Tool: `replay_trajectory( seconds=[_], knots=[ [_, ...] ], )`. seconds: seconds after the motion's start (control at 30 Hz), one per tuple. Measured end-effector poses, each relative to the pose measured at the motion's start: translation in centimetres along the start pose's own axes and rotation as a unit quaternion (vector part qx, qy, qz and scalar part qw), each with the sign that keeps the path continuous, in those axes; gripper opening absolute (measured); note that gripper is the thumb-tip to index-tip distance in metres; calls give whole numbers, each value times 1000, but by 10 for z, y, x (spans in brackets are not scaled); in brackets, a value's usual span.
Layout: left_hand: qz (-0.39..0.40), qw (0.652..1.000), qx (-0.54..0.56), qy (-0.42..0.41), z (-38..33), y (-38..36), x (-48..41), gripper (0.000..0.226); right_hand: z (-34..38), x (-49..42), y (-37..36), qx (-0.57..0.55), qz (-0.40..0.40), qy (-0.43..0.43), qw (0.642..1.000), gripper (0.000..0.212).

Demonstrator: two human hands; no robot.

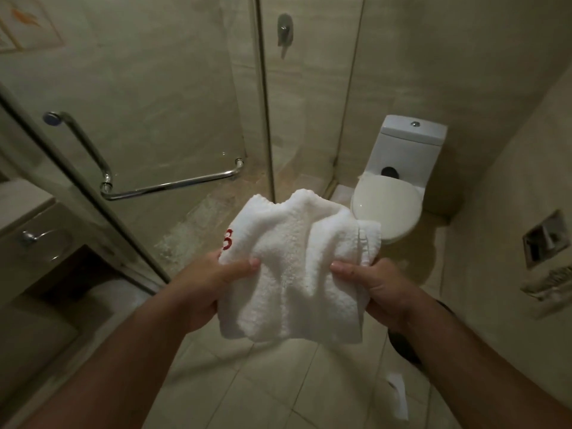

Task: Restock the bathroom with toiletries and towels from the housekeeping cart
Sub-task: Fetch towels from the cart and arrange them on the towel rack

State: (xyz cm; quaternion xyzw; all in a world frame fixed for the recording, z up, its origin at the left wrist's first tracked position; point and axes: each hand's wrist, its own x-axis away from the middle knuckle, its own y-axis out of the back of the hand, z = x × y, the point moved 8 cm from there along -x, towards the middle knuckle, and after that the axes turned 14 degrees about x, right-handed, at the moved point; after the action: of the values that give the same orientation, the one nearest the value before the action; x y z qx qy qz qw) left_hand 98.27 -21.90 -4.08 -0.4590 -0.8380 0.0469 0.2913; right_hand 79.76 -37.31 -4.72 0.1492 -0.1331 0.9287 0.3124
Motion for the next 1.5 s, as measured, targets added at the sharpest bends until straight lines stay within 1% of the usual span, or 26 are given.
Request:
replay_trajectory(
  seconds=[0.07,0.17,0.23,0.3,0.43,0.53,0.6,0.67,0.77,0.8,0.83,0.9,0.93,0.97,1.0,1.07,1.1,1.13,1.2,1.27,1.37,1.5],
  knots=[
    [1,1000,9,-1,-10,2,-21,55,9,-14,4,-9,-5,6,1000,43],
    [8,1000,21,-10,-34,1,-58,45,28,-37,17,-15,-34,20,999,42],
    [25,999,24,-21,-54,-6,-84,40,46,-54,28,0,-63,39,997,50],
    [52,998,21,-28,-77,-16,-110,38,65,-72,41,10,-109,57,992,59],
    [100,994,16,-49,-123,-32,-161,41,104,-99,63,19,-211,87,973,46],
    [137,989,3,-63,-150,-47,-191,37,117,-116,75,16,-256,69,964,52],
    [155,985,-4,-70,-166,-57,-207,34,120,-125,79,13,-259,42,965,54],
    [167,983,-10,-79,-181,-69,-224,34,131,-133,80,19,-245,35,969,51],
    [179,980,-10,-83,-199,-87,-252,34,162,-140,90,42,-242,77,966,51],
    [186,979,-12,-80,-204,-95,-261,34,173,-141,98,64,-251,98,961,55],
    [192,978,-15,-76,-206,-103,-270,33,181,-144,107,91,-269,110,952,67],
    [193,978,-19,-74,-208,-118,-287,33,187,-150,133,136,-329,97,929,102],
    [190,978,-21,-80,-210,-126,-295,35,190,-152,144,152,-357,87,917,110],
    [185,978,-28,-94,-213,-133,-305,41,194,-156,154,163,-370,89,910,106],
    [171,977,-50,-115,-217,-140,-314,52,200,-161,163,174,-372,98,907,95],
    [134,971,-111,-162,-227,-151,-335,85,214,-174,180,186,-364,121,905,69],
    [135,968,-119,-176,-232,-159,-344,93,221,-181,191,188,-366,133,902,59],
    [154,964,-115,-182,-235,-170,-351,92,230,-187,200,189,-372,144,897,50],
    [200,956,-106,-187,-242,-193,-366,75,244,-200,222,193,-374,153,894,35],
    [203,955,-105,-190,-251,-212,-377,62,253,-215,243,196,-358,145,901,24],
    [160,955,-134,-210,-256,-239,-402,57,258,-239,285,195,-341,119,912,25],
    [169,940,-199,-221,-250,-269,-437,40,254,-264,331,164,-329,90,926,29]
  ],
)
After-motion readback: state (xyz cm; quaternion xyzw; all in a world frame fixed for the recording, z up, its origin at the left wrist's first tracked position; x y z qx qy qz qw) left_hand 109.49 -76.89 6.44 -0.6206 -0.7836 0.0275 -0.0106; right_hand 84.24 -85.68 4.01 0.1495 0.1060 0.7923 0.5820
